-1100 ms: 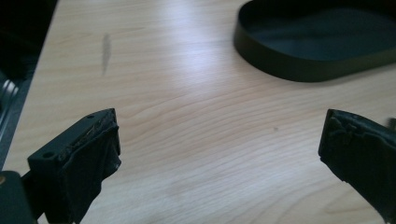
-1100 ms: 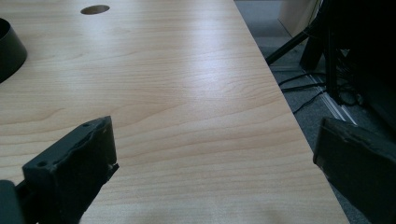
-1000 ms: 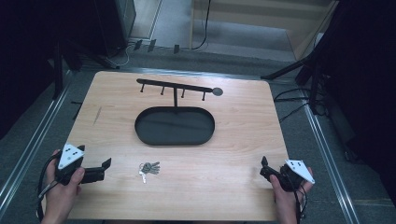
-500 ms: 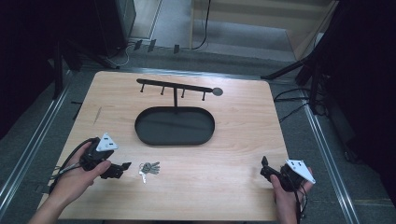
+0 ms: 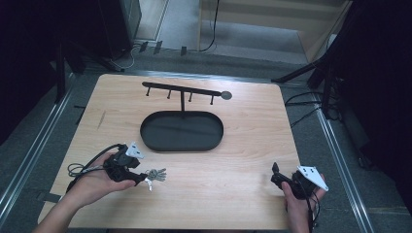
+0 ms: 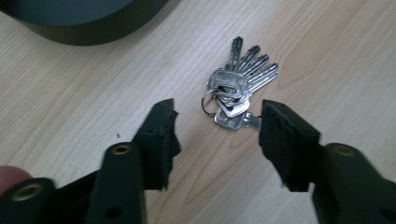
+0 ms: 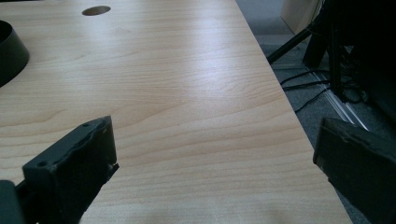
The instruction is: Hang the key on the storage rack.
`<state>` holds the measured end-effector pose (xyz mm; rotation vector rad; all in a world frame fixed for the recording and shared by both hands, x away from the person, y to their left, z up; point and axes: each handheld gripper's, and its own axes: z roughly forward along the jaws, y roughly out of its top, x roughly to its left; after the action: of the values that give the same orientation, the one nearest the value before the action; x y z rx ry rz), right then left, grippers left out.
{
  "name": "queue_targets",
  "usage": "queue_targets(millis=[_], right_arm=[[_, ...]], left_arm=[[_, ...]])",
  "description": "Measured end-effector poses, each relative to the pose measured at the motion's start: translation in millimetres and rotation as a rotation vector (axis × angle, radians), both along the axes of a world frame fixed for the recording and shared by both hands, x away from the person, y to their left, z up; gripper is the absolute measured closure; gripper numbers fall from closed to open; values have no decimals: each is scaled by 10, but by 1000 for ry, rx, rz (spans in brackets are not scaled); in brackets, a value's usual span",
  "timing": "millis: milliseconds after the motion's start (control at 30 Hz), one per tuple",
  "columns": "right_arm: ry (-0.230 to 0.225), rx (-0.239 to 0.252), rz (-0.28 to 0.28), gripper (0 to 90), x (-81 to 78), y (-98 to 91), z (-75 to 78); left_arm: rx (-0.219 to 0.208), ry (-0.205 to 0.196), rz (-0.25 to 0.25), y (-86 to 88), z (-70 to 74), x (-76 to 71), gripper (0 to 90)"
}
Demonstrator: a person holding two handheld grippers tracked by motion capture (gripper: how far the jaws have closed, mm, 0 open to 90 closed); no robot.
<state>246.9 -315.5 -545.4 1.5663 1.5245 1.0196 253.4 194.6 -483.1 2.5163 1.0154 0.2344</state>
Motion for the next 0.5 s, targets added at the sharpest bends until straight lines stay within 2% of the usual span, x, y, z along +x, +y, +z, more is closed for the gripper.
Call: queue_targets(millis=[67,100,167,400,500], right_arm=[[0,0,0,0,0,0,0],[0,0,1,0,0,0,0],[1,1,1,0,0,-1,0],[1,4,3,0,3,-6,0],[-1,5,4,0,3,-9,0]], left_arm=[[-2,11,5,-3,-13,25,542],[-5,15,15,-5,-24,46,616],[-2,17,27,-10,-45,89,688],[25,74,51,-31,-132,213,746],[15,100,53,-24,-180,261,774]])
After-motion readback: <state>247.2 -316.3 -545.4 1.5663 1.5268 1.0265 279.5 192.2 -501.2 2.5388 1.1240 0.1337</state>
